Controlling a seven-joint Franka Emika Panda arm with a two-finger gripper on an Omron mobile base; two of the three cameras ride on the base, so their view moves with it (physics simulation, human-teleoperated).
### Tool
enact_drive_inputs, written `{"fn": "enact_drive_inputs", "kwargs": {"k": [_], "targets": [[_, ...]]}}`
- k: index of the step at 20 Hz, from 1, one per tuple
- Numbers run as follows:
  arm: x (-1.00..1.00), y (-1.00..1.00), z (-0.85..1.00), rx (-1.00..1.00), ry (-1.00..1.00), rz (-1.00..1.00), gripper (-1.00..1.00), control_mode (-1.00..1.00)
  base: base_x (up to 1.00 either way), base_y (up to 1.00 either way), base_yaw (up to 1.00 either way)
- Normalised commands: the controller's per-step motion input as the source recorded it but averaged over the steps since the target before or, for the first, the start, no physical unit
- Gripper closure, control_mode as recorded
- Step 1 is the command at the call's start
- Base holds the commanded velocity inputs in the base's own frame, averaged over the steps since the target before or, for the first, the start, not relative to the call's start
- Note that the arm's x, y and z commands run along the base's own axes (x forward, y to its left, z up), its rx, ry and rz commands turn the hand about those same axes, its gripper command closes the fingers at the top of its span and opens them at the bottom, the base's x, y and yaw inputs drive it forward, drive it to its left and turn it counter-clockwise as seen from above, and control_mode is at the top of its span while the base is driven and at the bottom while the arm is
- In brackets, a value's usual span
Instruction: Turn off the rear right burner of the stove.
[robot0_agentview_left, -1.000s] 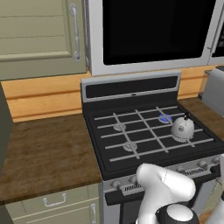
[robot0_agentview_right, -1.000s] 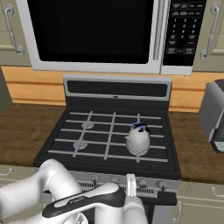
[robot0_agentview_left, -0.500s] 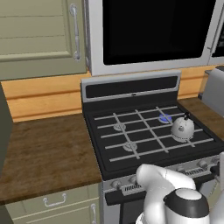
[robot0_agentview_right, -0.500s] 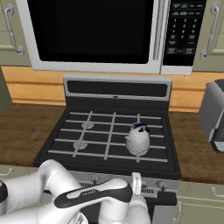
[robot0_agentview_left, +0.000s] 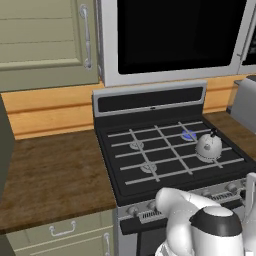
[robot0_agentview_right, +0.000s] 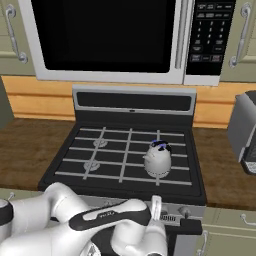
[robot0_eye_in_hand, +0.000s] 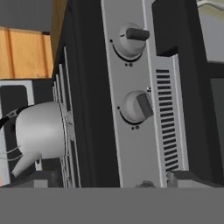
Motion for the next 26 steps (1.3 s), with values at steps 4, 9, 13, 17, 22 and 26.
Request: {"fn": "enact_drive_inputs", "kwargs": {"k": [4, 9, 13, 17, 22, 26], "targets": [[0.29, -0.01, -0.18, 0.01, -0.04, -0.03, -1.0, -1.0, 0.0, 0.0, 0.0], [0.26, -0.05, -0.4, 0.0, -0.1, 0.0, -1.0, -1.0, 0.0, 0.0, 0.0], [0.08, -0.38, -0.23, 0.0, -0.04, 0.0, -1.0, -1.0, 0.0, 0.0, 0.0], [0.04, -0.48, -0.13, 0.03, -0.03, 0.0, -1.0, -1.0, 0.0, 0.0, 0.0], [0.0, -0.4, -0.15, 0.08, -0.07, 0.0, -1.0, -1.0, 0.0, 0.0, 0.0], [0.12, 0.1, -0.19, 0.07, -0.02, 0.0, -1.0, -1.0, 0.0, 0.0, 0.0]]}}
